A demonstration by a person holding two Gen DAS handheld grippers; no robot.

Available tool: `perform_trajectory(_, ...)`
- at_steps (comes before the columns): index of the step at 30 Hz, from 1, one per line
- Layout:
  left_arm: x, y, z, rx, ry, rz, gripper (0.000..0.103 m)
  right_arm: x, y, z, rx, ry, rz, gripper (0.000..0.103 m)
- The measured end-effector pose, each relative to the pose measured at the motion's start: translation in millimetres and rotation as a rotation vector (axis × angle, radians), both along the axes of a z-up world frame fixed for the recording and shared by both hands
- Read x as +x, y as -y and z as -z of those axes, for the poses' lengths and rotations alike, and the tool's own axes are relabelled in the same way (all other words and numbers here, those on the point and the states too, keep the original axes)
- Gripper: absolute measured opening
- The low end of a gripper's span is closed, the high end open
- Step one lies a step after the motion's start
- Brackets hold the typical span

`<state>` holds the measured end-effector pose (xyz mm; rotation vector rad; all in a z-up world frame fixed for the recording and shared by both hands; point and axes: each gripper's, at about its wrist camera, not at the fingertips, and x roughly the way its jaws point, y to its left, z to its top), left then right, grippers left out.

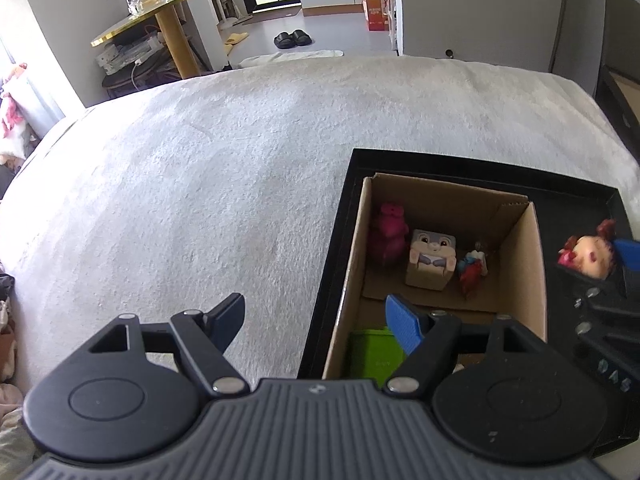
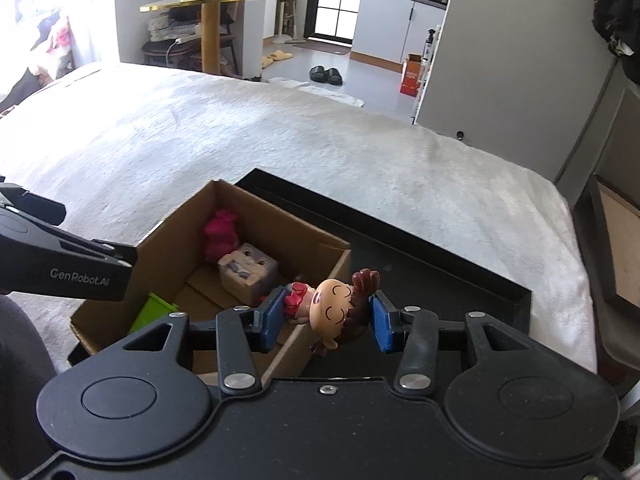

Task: Organize rigid objects
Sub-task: 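Lift the doll with the right tool and carry it over the box, then open the right tool to drop the doll into the box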

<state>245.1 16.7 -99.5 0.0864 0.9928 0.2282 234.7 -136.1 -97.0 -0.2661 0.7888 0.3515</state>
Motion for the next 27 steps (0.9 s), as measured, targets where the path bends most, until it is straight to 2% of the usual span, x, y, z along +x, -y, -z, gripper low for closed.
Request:
perform_trajectory(5,3.1,-10.1,6.1,-0.046,0.004,0.007,0.076,1.2,-17.2,4.5,-0.022,-0.012,-0.016,0.045)
perform_trajectory(15,8.5,-25.7,28.7,-0.148,-0.012,0.003,0.063,5.4,-43.5,16.2,-0.082,-0.04,-0.046,0.045)
perform_trajectory(18,11.8,-29.1,38.0,-0.171,-0.029,0.0,0.053,6.9,-50.5,20.4,-0.101,-0.051,-0.057,0.045)
perform_trajectory(23,16.9,-34.5,50.0,-0.224,-0.05,-0.008,0.025,10.5,-57.2,29.4,-0.129,-0.065,-0.062,0.045)
perform_trajectory(26,17.3,-37.1,54.1,-0.276,-0.055,-0.01,0.011,13.7,-58.6,32.1,-0.133,-0.072,-0.06,0.045)
perform_trajectory(27,17.2,-36.7,55.0,-0.281,-0.054,-0.011,0.011,14.7,-59.1,32.8,-0.134,-0.073,-0.06,0.045)
